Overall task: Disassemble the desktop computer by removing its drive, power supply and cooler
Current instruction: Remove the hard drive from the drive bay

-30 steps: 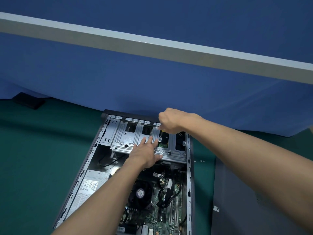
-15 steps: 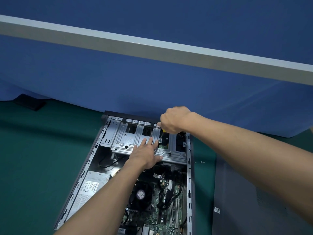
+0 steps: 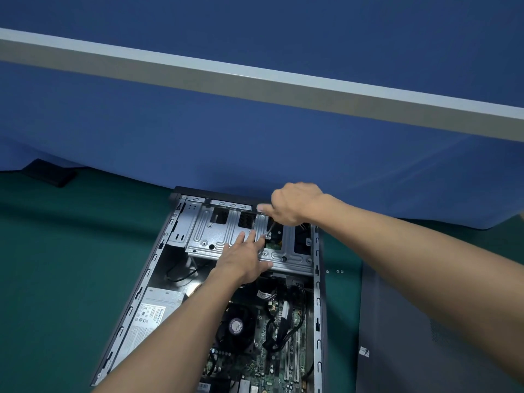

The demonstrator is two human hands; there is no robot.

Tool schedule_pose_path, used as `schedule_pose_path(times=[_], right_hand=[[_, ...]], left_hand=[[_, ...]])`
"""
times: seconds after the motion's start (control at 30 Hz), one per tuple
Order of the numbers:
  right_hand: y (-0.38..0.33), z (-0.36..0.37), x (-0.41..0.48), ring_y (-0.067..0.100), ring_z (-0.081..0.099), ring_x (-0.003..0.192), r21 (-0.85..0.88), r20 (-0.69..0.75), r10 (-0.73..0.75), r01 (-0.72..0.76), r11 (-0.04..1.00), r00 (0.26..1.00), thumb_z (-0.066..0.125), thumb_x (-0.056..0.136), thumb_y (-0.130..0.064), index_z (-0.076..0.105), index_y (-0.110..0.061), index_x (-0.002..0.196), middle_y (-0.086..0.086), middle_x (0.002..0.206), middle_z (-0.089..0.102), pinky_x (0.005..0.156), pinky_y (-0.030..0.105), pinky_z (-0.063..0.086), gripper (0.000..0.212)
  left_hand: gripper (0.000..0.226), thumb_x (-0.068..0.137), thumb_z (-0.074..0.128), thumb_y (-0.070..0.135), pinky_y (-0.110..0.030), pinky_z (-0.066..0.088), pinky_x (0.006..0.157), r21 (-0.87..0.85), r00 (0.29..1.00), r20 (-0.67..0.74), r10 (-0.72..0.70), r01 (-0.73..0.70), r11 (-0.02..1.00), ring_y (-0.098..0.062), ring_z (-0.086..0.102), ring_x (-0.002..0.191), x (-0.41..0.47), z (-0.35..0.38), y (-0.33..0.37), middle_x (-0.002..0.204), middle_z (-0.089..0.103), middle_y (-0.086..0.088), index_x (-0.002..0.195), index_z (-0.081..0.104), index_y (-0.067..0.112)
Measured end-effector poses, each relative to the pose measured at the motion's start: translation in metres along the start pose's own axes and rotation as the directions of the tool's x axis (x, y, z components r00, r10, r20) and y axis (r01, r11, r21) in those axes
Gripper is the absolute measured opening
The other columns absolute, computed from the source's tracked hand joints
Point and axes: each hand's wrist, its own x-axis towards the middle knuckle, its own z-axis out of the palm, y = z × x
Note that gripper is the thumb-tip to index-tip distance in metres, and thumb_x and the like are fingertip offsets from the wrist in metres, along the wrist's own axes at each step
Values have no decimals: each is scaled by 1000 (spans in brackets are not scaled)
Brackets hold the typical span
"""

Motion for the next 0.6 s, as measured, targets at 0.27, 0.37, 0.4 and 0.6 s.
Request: schedule_pose_path(times=[0.27,0.37,0.4,0.6], right_hand=[[0,-8,-2,26,55,76,137,-64,-129,137,981,990,52,81,-2,48,-23,69,-1,75,49,50,27,32,25],[-2,-5,-4,26,53,84,101,-36,-104,107,989,994,53,92,-24,47,-21,86,-1,87,53,60,31,37,9],[-2,-3,-3,26,50,82,56,-32,-56,58,997,998,48,96,-40,45,-18,86,0,87,51,65,33,38,24],[-5,-3,-1,19,44,59,64,-78,10,-5,998,997,48,92,-17,39,-16,65,2,71,46,53,28,32,28]], left_hand=[[75,99,46,50,-49,6,121,0,1000,-2,-1,1,1000,-22,-7,150,-1,0,0,164,-5,1,156,6,26],[74,99,46,50,-49,6,121,-4,1000,-3,-1,1,1000,-22,-7,150,0,0,0,164,-5,1,156,6,26],[74,99,47,50,-49,6,120,-6,1000,-3,-1,1,1000,-22,-7,150,-1,0,0,164,-5,1,156,7,26],[75,99,46,50,-49,5,120,-6,1000,-4,1,-1,1000,-22,-7,150,-2,0,1,164,-5,1,157,6,26]])
